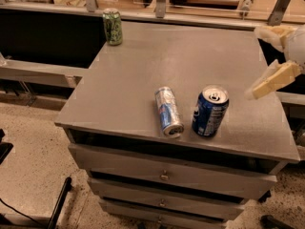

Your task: Move pepsi can near redbull can

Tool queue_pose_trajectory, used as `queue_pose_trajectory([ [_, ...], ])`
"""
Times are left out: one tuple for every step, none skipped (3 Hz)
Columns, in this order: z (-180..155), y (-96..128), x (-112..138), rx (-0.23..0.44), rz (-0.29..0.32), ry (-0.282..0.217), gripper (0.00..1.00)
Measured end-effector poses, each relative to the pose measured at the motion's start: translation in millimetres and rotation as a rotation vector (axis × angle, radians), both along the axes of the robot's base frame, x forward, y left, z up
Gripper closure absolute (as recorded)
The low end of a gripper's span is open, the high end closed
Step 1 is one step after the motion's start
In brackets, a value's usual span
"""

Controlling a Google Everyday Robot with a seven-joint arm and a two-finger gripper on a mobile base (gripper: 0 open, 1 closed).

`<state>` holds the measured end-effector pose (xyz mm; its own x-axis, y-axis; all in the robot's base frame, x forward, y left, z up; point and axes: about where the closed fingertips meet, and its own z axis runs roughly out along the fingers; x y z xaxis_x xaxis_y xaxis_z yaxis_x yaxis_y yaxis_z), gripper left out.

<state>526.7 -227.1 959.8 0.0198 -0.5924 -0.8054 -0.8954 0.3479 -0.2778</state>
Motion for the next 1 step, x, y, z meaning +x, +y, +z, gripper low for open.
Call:
queue_pose_trajectory([
  [4.4, -1.6, 1.1, 0.000, -0.003, -0.009, 0.00],
])
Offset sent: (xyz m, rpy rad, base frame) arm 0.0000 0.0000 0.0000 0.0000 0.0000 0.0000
